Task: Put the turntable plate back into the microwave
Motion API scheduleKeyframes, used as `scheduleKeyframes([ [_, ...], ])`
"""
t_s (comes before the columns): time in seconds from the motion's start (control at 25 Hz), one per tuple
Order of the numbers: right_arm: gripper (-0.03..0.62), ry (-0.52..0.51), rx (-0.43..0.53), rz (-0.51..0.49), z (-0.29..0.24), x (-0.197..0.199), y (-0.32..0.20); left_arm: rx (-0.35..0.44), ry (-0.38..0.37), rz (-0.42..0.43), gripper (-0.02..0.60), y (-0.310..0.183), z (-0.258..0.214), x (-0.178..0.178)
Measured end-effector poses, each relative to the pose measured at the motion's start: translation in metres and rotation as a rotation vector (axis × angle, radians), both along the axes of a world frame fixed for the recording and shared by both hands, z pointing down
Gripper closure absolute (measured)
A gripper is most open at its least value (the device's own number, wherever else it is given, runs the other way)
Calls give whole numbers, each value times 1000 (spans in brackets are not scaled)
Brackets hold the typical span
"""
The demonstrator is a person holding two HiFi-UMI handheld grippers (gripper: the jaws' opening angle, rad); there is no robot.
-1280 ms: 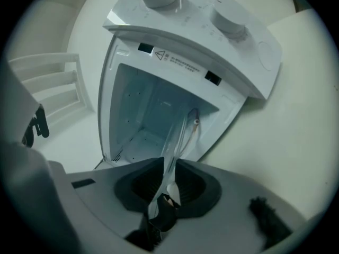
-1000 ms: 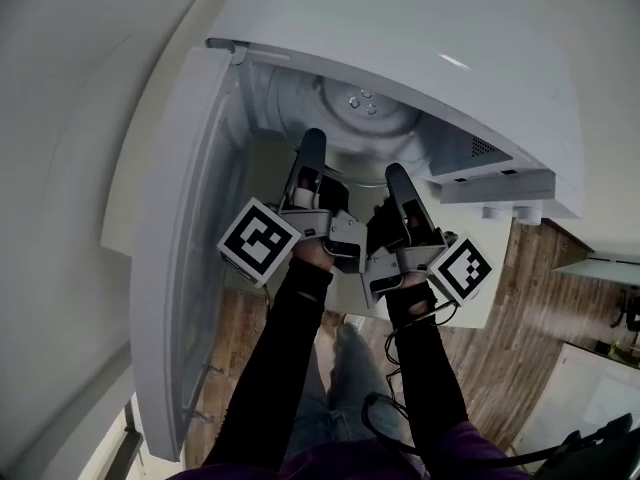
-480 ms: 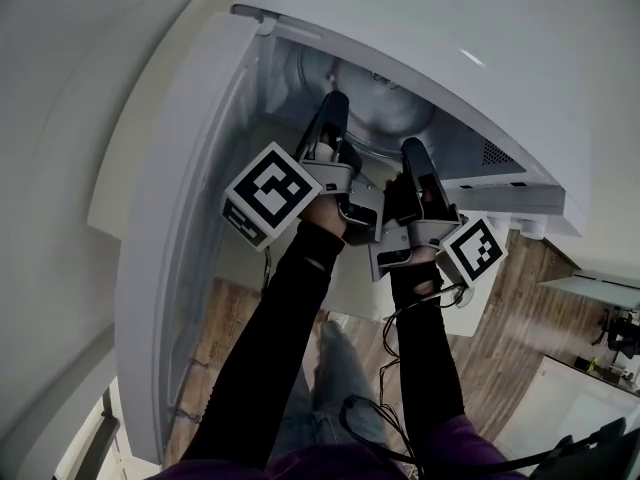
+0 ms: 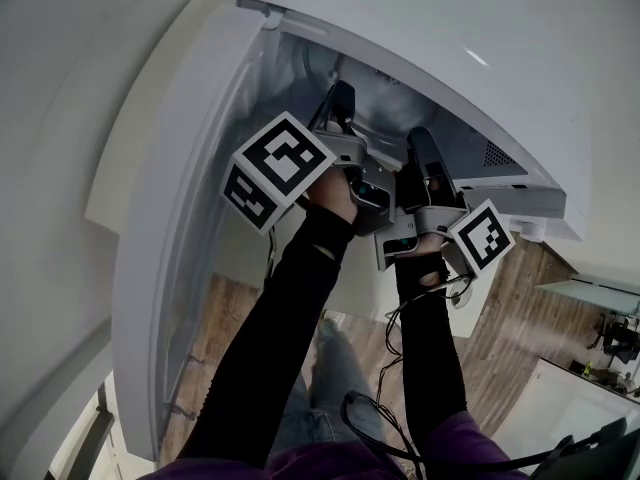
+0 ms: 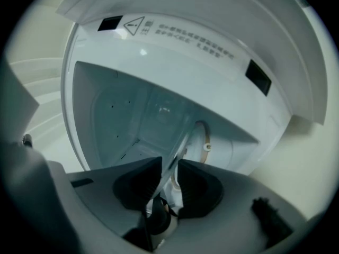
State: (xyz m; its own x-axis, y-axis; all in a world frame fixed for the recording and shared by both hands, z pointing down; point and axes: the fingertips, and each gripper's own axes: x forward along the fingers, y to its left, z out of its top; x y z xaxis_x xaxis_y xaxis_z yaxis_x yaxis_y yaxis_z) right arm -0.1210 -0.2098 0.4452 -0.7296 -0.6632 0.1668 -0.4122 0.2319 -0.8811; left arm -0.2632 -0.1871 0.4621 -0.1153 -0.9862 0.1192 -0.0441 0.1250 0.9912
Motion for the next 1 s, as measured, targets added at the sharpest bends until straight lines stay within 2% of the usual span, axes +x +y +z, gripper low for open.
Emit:
scheduleKeyframes([
  [0.12, 500, 7, -4, 10, -1, -1, -3, -24, 1, 13, 548, -2, 2, -1],
  [0.36, 502, -8, -41, 56, 3, 4, -7, -108, -42, 130, 546, -8, 3, 6],
  [0.52, 516, -49, -74, 93, 6, 5, -8, -166, -130, 205, 528, -4, 8, 12],
  [0.76, 523, -92, -113, 140, 9, 7, -6, -252, -320, 303, 497, -1, 4, 17],
  [1.0, 526, -109, -118, 192, 11, 12, -7, -289, -343, 398, 483, 0, 6, 25],
])
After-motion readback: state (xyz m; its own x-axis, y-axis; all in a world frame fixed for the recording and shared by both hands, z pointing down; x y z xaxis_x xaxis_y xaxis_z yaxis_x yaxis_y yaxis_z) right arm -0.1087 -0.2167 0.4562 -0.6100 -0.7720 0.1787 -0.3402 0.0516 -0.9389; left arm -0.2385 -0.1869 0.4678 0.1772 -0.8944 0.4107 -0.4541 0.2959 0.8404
